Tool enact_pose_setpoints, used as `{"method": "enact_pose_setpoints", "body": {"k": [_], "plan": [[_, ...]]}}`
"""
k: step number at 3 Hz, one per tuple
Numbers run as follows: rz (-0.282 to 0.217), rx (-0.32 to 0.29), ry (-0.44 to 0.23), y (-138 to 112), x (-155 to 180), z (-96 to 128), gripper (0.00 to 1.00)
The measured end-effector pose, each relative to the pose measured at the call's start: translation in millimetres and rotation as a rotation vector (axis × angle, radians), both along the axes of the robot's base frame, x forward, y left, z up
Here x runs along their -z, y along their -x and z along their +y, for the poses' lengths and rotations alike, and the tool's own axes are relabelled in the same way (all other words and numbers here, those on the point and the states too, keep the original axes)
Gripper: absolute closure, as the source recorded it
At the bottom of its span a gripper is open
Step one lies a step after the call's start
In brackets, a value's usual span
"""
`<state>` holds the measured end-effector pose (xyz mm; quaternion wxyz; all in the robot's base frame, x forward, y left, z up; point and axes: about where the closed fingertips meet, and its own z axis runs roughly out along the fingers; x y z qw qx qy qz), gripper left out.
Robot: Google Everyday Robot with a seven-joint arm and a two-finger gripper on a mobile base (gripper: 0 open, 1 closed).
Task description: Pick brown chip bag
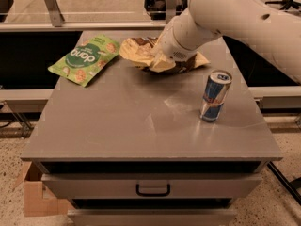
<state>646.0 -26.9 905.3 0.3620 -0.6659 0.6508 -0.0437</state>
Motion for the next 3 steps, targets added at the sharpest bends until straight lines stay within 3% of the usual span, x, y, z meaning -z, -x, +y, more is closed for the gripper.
{"method": "enact_pose_setpoints", "body": {"k": [1,2,3], "plan": [[0.008,-0.022,0.02,5.3,0.5,0.6,0.92],[0.003,-0.021,-0.106,5.1,-30.9,-7.5,1.0],[-0.038,-0.112,-0.317,21.8,-104.3,-6.4,1.0]]}}
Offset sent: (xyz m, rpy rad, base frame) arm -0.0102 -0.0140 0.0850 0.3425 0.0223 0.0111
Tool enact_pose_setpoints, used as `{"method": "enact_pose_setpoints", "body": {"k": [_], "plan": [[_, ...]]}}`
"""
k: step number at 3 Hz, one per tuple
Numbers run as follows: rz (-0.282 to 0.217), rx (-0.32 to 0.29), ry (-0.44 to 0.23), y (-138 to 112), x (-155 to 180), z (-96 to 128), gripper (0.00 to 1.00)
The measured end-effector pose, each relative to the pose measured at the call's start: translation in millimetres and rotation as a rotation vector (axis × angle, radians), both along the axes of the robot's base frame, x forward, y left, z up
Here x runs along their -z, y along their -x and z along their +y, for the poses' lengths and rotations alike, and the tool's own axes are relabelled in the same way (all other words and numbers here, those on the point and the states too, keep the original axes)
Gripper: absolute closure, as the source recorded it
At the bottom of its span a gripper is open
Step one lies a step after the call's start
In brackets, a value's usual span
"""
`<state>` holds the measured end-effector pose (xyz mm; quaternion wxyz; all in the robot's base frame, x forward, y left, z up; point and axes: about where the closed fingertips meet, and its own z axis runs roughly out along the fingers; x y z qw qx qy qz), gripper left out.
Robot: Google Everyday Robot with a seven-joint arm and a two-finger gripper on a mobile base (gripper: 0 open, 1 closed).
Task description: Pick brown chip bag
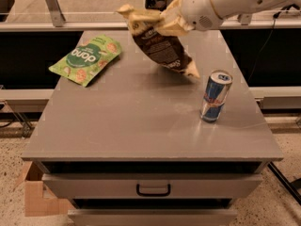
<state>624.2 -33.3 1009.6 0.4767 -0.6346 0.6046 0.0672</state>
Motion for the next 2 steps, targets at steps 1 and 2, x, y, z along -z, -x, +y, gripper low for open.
{"method": "enact_pose_setpoints", "body": {"k": [1,2], "plan": [[-0.018,-0.074,-0.089,12.0,-34.6,5.5,1.0],[-0.018,-0.074,-0.089,12.0,-34.6,5.5,1.0]]}}
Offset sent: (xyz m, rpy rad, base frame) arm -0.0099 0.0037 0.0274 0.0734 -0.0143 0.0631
